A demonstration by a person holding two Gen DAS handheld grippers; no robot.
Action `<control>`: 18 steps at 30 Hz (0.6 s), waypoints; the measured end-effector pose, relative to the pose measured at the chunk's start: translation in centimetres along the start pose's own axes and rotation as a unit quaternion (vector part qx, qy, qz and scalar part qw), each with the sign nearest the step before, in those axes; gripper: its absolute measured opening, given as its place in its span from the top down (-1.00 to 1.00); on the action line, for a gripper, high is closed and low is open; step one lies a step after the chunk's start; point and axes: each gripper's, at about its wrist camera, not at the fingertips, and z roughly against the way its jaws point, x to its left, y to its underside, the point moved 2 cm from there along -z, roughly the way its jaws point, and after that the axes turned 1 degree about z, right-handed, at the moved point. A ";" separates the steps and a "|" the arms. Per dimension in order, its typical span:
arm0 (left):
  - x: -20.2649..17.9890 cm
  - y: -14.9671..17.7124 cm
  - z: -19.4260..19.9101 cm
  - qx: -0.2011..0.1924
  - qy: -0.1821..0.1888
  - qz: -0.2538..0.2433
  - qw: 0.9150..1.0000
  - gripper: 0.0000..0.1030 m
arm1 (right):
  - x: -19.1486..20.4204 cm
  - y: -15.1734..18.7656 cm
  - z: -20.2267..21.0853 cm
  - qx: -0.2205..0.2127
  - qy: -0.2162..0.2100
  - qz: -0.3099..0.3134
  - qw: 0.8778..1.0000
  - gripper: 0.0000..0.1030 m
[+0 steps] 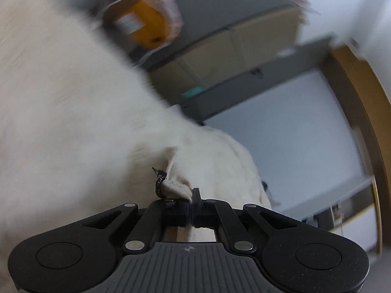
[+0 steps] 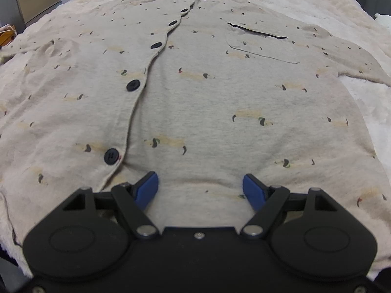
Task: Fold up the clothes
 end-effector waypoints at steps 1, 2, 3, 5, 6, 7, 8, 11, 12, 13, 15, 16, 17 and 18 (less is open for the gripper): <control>-2.7 -0.3 0.2 -0.003 0.008 -0.031 0.999 0.98 | -0.1 0.1 0.0 -0.002 -0.003 0.000 1.000 -0.47; -5.1 -0.3 0.4 -0.006 0.018 -0.060 0.998 0.98 | -0.1 0.1 0.1 -0.004 -0.005 0.000 1.000 -0.47; -7.3 0.3 0.5 -0.006 0.029 -0.089 0.996 0.98 | -0.1 0.1 0.1 -0.005 -0.006 0.000 1.000 -0.47; -11.3 1.5 0.7 -0.007 0.050 -0.143 0.988 0.98 | -0.2 0.2 0.2 -0.008 -0.009 0.001 1.000 -0.47; -13.4 2.5 0.6 -0.005 0.058 -0.178 0.982 0.98 | -0.3 0.3 0.2 -0.010 -0.011 0.001 1.000 -0.47; -17.0 3.9 0.7 -0.002 0.071 -0.233 0.970 0.98 | -0.4 0.3 0.3 -0.012 -0.015 -0.001 1.000 -0.47; -20.1 5.9 1.0 0.000 0.087 -0.289 0.954 0.98 | -0.5 0.4 0.3 -0.013 -0.018 -0.002 1.000 -0.47; -27.7 13.2 2.0 0.013 0.140 -0.435 0.889 0.98 | -0.8 0.4 0.6 -0.017 -0.025 -0.006 1.000 -0.47; -29.8 15.9 2.4 0.021 0.159 -0.476 0.865 0.98 | -0.9 0.3 0.7 -0.019 -0.028 -0.009 0.999 -0.46; -31.7 19.2 2.9 0.031 0.179 -0.522 0.833 0.98 | -1.0 0.3 0.8 -0.021 -0.031 -0.011 0.999 -0.46; -34.5 25.6 3.8 0.049 0.210 -0.597 0.772 0.98 | -1.3 0.2 1.1 -0.024 -0.034 -0.016 0.999 -0.40; -34.9 29.0 4.0 0.063 0.218 -0.627 0.745 0.98 | -1.6 0.0 1.6 -0.029 -0.036 -0.023 0.999 -0.40; -35.1 33.0 3.8 0.089 0.223 -0.656 0.716 0.98 | -1.8 -0.1 2.0 -0.034 -0.037 -0.029 0.998 -0.40; -34.7 35.8 3.3 0.116 0.222 -0.667 0.702 0.97 | -2.0 -0.3 2.3 -0.037 -0.037 -0.033 0.998 -0.39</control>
